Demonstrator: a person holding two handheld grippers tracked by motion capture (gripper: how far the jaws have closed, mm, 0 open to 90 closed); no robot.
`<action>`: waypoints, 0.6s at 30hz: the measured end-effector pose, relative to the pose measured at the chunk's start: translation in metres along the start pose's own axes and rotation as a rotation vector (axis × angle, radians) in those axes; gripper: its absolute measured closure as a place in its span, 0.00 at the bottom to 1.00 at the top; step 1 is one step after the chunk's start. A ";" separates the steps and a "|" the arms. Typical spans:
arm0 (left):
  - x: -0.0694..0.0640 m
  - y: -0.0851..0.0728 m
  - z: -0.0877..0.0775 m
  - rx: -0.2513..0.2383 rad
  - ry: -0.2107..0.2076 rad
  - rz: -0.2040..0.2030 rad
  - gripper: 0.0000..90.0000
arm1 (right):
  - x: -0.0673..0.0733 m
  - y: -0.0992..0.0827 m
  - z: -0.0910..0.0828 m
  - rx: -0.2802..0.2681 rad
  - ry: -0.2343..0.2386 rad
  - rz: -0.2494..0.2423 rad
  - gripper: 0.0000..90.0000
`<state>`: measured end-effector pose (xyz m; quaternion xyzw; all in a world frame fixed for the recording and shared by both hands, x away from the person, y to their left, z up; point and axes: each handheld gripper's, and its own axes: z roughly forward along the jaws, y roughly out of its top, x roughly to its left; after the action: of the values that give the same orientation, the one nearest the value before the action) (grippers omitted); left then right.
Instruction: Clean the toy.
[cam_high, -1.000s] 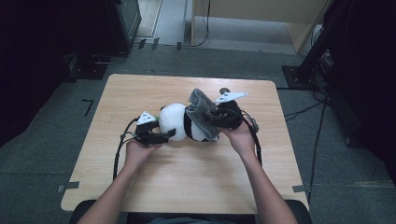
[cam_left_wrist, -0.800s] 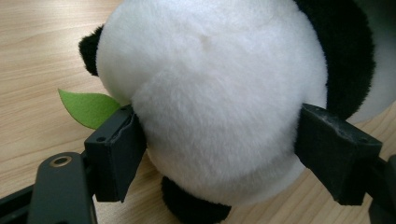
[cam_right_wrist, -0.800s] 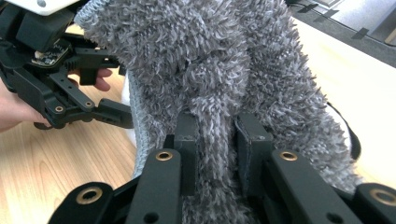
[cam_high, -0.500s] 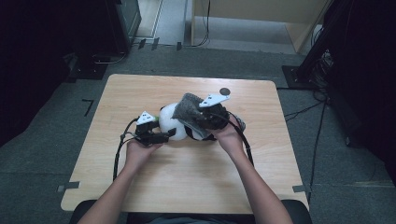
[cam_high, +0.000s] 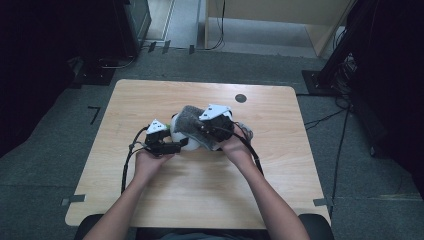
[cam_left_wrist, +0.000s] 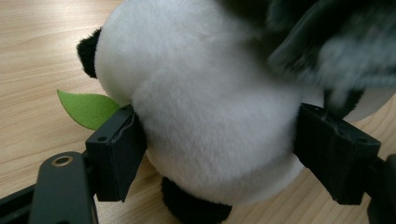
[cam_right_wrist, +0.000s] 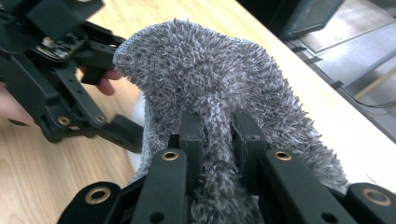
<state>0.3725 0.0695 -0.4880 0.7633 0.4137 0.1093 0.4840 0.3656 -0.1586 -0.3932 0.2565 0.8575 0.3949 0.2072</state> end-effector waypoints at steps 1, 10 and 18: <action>0.000 0.000 0.000 0.000 0.000 0.000 0.22 | 0.002 0.002 0.003 0.002 0.006 -0.007 0.86; 0.000 0.000 0.000 0.003 0.001 0.002 0.22 | 0.019 0.010 0.025 0.018 0.062 -0.035 0.86; -0.001 0.000 0.000 0.000 -0.004 -0.004 0.24 | 0.018 0.011 0.036 -0.024 0.048 -0.023 0.64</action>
<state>0.3720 0.0691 -0.4875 0.7626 0.4144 0.1067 0.4850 0.3743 -0.1209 -0.4094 0.2347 0.8603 0.4087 0.1943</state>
